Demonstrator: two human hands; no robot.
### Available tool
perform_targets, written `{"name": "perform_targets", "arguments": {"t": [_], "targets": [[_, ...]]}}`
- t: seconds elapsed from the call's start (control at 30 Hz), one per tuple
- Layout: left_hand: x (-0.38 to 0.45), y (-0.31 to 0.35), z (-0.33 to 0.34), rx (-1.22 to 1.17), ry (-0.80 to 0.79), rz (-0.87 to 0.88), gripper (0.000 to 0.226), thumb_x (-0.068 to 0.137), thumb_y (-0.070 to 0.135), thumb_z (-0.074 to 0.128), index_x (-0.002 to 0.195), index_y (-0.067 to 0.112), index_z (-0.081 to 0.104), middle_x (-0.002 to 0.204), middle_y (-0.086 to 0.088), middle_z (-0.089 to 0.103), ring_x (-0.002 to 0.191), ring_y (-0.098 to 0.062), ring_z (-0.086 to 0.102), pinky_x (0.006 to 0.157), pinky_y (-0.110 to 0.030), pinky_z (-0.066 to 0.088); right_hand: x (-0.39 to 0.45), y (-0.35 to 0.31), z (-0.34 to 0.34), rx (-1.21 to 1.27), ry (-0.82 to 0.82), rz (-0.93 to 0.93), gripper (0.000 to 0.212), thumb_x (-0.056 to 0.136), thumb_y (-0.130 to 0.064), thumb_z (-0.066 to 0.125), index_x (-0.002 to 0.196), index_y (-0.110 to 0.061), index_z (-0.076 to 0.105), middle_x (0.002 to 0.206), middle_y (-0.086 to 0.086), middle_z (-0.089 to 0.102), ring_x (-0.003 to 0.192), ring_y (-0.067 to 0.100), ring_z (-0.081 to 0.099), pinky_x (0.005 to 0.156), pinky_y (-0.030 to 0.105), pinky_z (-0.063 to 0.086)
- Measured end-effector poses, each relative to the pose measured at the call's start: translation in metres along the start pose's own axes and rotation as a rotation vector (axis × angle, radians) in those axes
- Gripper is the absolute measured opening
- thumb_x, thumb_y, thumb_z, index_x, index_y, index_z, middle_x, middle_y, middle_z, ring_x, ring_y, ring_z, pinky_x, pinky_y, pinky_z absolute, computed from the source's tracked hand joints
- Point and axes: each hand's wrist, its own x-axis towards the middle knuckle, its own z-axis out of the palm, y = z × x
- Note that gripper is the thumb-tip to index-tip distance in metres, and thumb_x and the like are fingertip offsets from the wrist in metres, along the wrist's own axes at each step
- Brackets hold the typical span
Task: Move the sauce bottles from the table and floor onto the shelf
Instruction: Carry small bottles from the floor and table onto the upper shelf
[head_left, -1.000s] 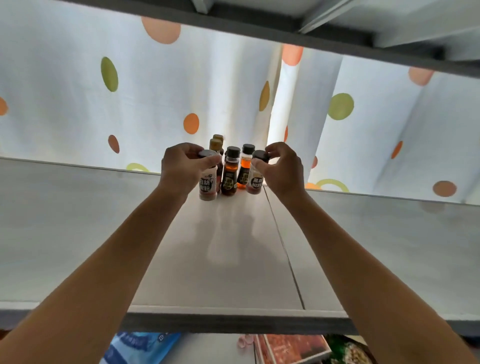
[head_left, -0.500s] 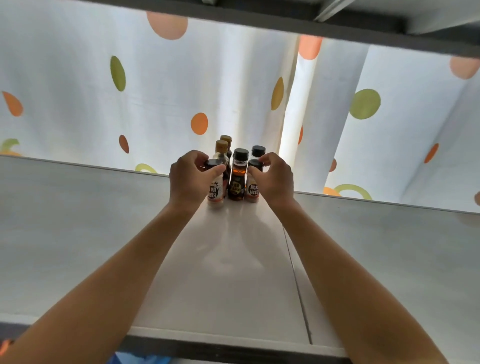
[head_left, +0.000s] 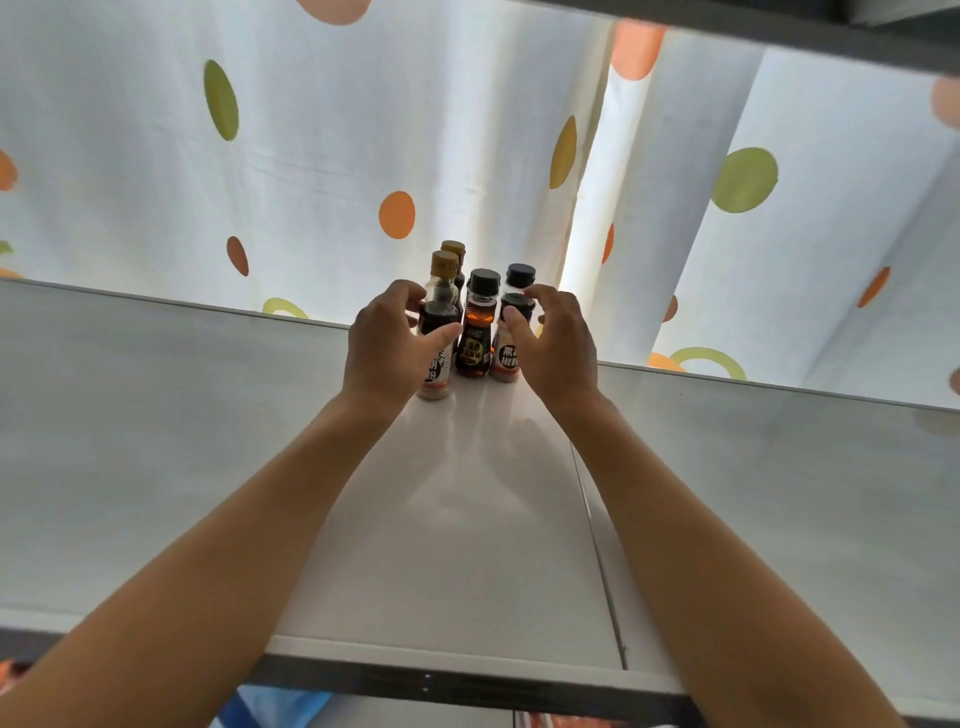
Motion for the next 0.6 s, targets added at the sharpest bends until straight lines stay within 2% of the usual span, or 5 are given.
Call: {"name": "perform_targets", "arguments": {"t": [0.13, 0.23, 0.37, 0.47, 0.6], "targets": [[-0.01, -0.002, 0.002, 0.078, -0.025, 0.089, 0.065, 0.073, 0.031, 0.082, 0.125, 0.01, 0.05, 0.123, -0.008, 0.058, 0.107, -0.026, 0.058, 0.084, -0.035, 0.047, -0.008, -0.002, -0.002, -0.219, 0.065, -0.145, 0.041, 0.093, -0.028, 0.061, 0.131, -0.013, 0.057, 0.134, 0.013, 0.053, 0.123, 0.031, 0.051, 0.099, 0.042, 0.046], [-0.014, -0.001, -0.001, 0.168, -0.029, 0.259, 0.077, 0.076, 0.033, 0.079, 0.136, 0.005, 0.04, 0.136, -0.013, 0.049, 0.124, -0.031, 0.048, 0.098, -0.041, 0.045, -0.014, -0.015, -0.006, -0.257, 0.106, -0.203, 0.044, 0.09, -0.023, 0.065, 0.131, -0.011, 0.057, 0.14, 0.015, 0.05, 0.131, 0.033, 0.047, 0.105, 0.043, 0.041], [-0.017, 0.008, -0.011, 0.241, -0.044, 0.369, 0.073, 0.086, 0.027, 0.068, 0.145, 0.003, 0.032, 0.148, -0.015, 0.039, 0.139, -0.031, 0.035, 0.107, -0.046, 0.039, -0.032, -0.031, -0.012, -0.273, 0.113, -0.279, 0.048, 0.087, -0.018, 0.066, 0.133, -0.01, 0.056, 0.142, 0.013, 0.049, 0.133, 0.03, 0.045, 0.107, 0.04, 0.039], [-0.033, 0.029, -0.019, 0.223, -0.077, 0.402, 0.07, 0.085, 0.013, 0.063, 0.146, 0.001, 0.031, 0.153, -0.018, 0.033, 0.144, -0.033, 0.027, 0.109, -0.051, 0.036, -0.043, -0.038, -0.02, -0.326, 0.045, -0.294, 0.056, 0.087, -0.022, 0.068, 0.139, -0.009, 0.05, 0.148, 0.015, 0.044, 0.138, 0.032, 0.041, 0.111, 0.042, 0.036], [-0.057, 0.043, -0.036, 0.254, -0.116, 0.428, 0.07, 0.089, 0.012, 0.052, 0.151, 0.003, 0.021, 0.159, -0.015, 0.021, 0.148, -0.03, 0.015, 0.113, -0.049, 0.031, -0.063, -0.044, -0.032, -0.378, 0.01, -0.273, 0.063, 0.088, -0.027, 0.068, 0.144, -0.011, 0.044, 0.15, 0.015, 0.04, 0.14, 0.031, 0.038, 0.112, 0.043, 0.035]]}}
